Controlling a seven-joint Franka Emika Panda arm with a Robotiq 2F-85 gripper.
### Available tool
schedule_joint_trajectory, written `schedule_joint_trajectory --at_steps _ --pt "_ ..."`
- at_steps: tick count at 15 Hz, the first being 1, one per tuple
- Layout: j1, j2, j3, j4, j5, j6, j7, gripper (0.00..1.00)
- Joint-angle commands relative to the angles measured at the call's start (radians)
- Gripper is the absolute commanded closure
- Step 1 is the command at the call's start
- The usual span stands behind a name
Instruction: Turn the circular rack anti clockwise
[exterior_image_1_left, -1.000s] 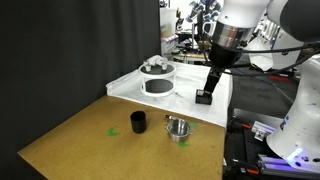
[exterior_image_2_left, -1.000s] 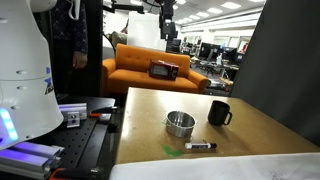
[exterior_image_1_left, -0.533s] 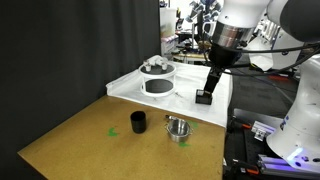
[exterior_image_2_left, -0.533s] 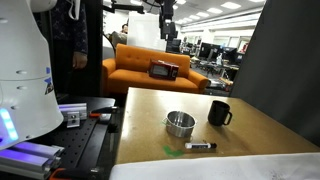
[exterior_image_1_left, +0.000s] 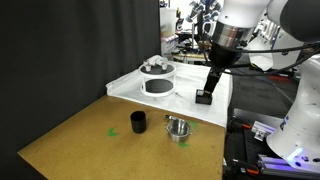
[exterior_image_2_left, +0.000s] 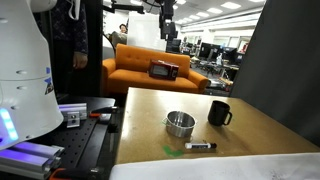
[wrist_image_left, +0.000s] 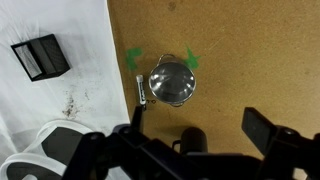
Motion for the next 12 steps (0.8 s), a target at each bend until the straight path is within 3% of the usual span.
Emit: schedule_joint_trajectory --at_steps 1,6,12 --pt "0.008 0.0 -0.024 0.003 -0.021 -0.008 0.001 0.0" --pt "-0.029 -0.017 -0.106 0.006 -0.102 -0.002 -0.074 0.0" --pt "-0.066 -0.032 -0.267 0.035 -0.293 0.092 -0.382 0.0"
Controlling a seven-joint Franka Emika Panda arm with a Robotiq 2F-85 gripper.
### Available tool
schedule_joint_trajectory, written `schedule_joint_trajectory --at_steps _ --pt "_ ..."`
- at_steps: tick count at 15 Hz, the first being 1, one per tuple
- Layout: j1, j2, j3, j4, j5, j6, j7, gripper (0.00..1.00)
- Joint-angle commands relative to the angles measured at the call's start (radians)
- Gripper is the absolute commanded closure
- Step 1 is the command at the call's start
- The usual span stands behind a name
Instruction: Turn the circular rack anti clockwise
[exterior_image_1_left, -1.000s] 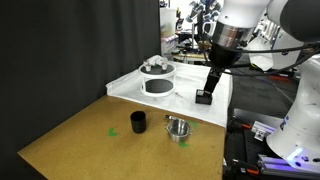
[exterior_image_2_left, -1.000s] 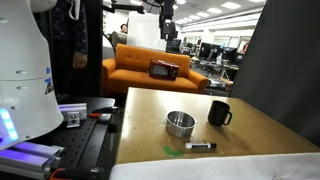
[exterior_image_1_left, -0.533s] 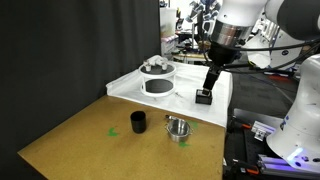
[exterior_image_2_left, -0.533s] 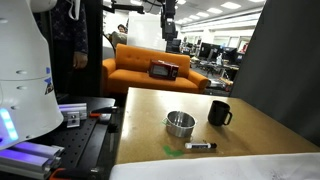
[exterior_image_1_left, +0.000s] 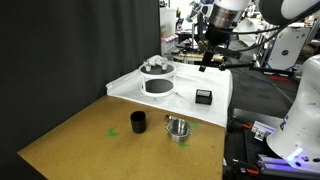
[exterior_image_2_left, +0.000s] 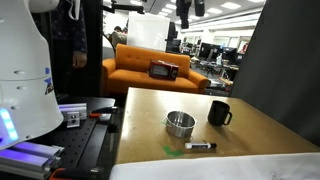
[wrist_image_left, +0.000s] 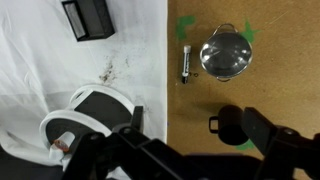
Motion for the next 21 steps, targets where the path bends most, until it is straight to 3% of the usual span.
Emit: schedule_joint_trajectory --at_steps 1,8,9,16,18,21 --pt "-0.008 0.01 -0.089 0.033 -0.082 0.059 -0.227 0.0" --pt "0.006 0.106 -0.294 0.159 -0.151 0.055 -0.738 0.0" --pt "-0.015 0.05 -0.265 0.109 -0.126 0.055 -0.647 0.0" --pt "-0.013 0.057 -0.265 0.114 -0.124 0.054 -0.652 0.0" --pt "-0.007 0.086 -0.284 0.131 -0.132 0.075 -0.695 0.0" --pt "0.029 0.157 -0.343 0.188 -0.112 0.112 -0.862 0.0"
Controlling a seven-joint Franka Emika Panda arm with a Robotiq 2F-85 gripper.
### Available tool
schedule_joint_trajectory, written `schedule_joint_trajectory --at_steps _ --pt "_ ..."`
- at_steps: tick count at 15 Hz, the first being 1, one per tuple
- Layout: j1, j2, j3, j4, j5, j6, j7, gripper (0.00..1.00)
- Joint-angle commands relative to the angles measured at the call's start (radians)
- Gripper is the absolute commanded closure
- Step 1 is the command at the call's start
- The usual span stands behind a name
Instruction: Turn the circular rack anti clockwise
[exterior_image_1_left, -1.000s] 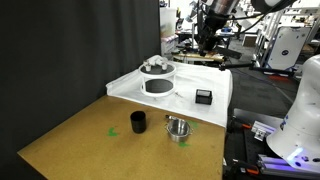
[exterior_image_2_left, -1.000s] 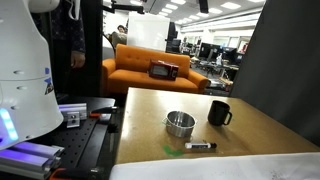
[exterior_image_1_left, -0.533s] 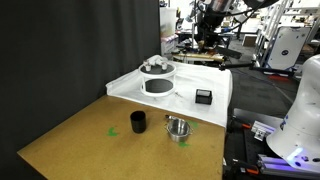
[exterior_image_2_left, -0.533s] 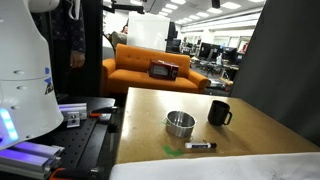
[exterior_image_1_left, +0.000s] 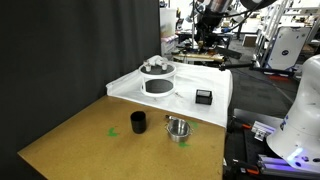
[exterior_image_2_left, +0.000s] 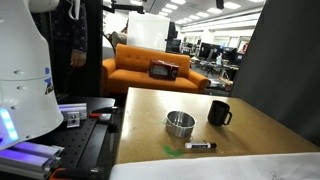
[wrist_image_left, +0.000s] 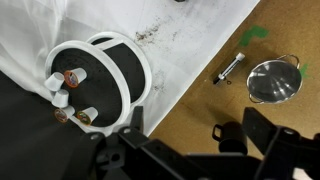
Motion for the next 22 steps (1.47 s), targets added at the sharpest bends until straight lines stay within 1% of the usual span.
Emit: schedule_joint_trajectory --at_steps 1,3,6,8,11,13,16,22 --pt "0.037 0.094 -0.064 0.079 0.026 0.041 -0.185 0.0" --pt "0.046 0.155 -0.102 0.135 0.076 0.043 -0.298 0.0" --pt "0.033 0.28 -0.144 0.255 0.149 0.023 -0.466 0.0" --pt "0.021 0.363 -0.156 0.33 0.203 0.015 -0.561 0.0" --pt "-0.001 0.481 -0.14 0.423 0.284 -0.003 -0.661 0.0" --pt "-0.021 0.55 -0.12 0.468 0.309 -0.007 -0.685 0.0" --pt "-0.06 0.642 -0.096 0.522 0.312 -0.002 -0.682 0.0" --pt "-0.141 0.764 -0.051 0.569 0.339 0.049 -0.691 0.0"
